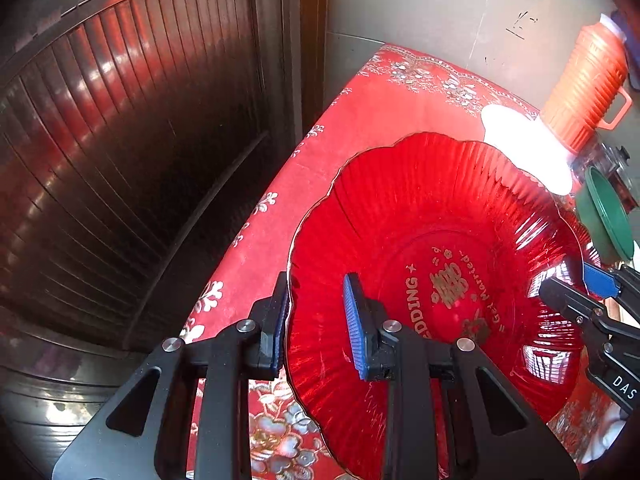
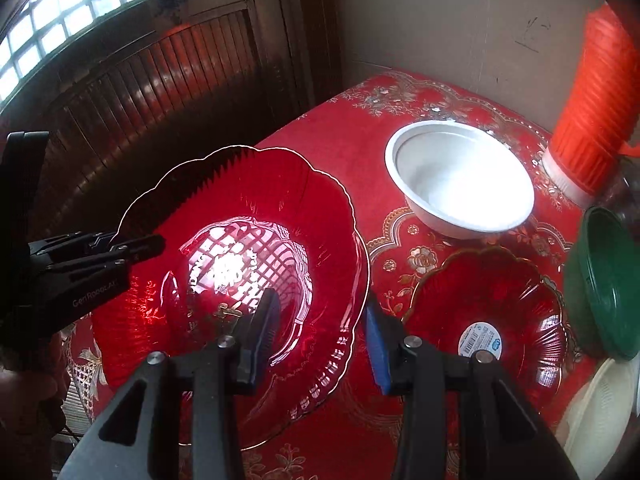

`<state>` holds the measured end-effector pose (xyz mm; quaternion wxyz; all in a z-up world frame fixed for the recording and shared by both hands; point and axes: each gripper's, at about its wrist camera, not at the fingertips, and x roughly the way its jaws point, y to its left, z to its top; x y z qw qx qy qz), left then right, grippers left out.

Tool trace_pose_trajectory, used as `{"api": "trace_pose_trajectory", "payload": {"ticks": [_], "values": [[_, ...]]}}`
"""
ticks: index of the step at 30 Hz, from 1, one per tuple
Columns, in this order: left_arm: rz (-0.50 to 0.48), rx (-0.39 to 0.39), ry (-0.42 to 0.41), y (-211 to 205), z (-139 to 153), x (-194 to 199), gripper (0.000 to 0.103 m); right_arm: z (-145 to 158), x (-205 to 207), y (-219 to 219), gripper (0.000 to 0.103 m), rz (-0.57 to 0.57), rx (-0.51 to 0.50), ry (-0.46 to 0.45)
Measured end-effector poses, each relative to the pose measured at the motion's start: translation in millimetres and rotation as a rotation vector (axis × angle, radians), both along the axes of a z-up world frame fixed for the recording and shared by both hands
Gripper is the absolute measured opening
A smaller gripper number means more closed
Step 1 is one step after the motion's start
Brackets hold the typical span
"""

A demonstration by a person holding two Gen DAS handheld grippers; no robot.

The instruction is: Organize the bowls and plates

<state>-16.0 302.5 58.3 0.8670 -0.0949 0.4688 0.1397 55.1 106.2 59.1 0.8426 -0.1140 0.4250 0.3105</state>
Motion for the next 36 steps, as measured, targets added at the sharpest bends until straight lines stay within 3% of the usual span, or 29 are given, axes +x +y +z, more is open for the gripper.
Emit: {"api": "trace_pose_trajectory", "payload": {"ticks": [12, 23, 28, 34, 36], "values": [[0.001, -0.016, 0.014, -6.1, -18.8, -40.0, 0.025, -19.9, -48.4, -7.2, 0.046, 0.027, -0.007, 0.032], [0.032, -0.015, 0.011, -8.2, -31.8, -44.4, 0.025, -37.1, -55.4, -7.4, 0.046, 0.019, -0.018, 0.070], [0.034, -0.011, 0.011, -7.2, -33.9, -46.0, 0.026, -35.6, -60.2, -3.3, 0.046, 0.020, -0.043, 0.042], [0.045, -0.036, -0.018, 0.7, -30.4, -48.6, 0.031, -39.9, -58.9, -4.4, 0.047, 0.009, -0.052, 0.043], [0.049, -0.045, -0.031, 3.3, -27.8, -50.2, 0.046, -39.2, -57.9, -6.8, 0.047, 0.001, -0.054, 0.038]]}}
